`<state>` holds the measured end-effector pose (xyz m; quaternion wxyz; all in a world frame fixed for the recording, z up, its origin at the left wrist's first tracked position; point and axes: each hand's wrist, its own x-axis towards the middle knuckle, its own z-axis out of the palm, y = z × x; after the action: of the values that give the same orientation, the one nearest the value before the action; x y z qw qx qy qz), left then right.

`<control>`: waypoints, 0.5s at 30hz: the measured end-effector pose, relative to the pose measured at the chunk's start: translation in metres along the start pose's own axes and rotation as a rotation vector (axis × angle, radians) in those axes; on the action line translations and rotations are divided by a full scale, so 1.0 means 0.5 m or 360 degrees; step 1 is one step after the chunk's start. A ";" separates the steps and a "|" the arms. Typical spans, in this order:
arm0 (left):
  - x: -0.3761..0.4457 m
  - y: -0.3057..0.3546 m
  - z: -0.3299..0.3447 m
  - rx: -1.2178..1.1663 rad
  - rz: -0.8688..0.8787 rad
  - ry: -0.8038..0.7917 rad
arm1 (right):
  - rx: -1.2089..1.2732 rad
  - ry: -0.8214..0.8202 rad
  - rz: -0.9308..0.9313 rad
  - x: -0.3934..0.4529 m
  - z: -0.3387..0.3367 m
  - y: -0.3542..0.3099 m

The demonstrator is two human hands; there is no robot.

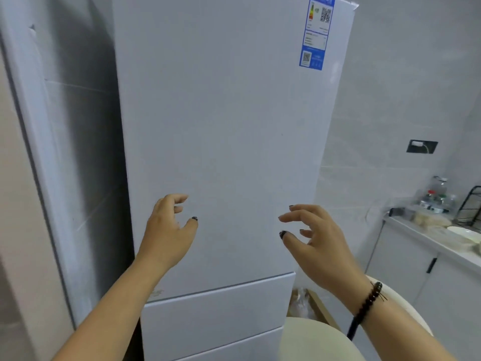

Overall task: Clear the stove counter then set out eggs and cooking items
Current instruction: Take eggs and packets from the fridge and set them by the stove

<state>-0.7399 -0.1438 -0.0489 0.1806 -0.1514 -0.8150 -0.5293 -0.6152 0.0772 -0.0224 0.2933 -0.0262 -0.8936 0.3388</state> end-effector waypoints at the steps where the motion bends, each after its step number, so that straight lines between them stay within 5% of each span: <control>1: 0.014 -0.013 -0.011 0.0019 -0.0012 0.0084 | 0.0017 -0.0013 -0.0010 0.013 0.013 -0.004; 7: 0.079 -0.096 -0.070 0.0128 -0.0105 0.0542 | 0.0053 -0.0118 -0.0114 0.091 0.109 -0.024; 15: 0.135 -0.180 -0.073 -0.0014 -0.0306 0.0202 | 0.0084 -0.0284 -0.0153 0.143 0.216 -0.038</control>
<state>-0.8345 -0.2092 -0.0772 0.1797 -0.0396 -0.8103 -0.5564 -0.7297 0.0163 -0.0388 0.2292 0.0547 -0.9071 0.3488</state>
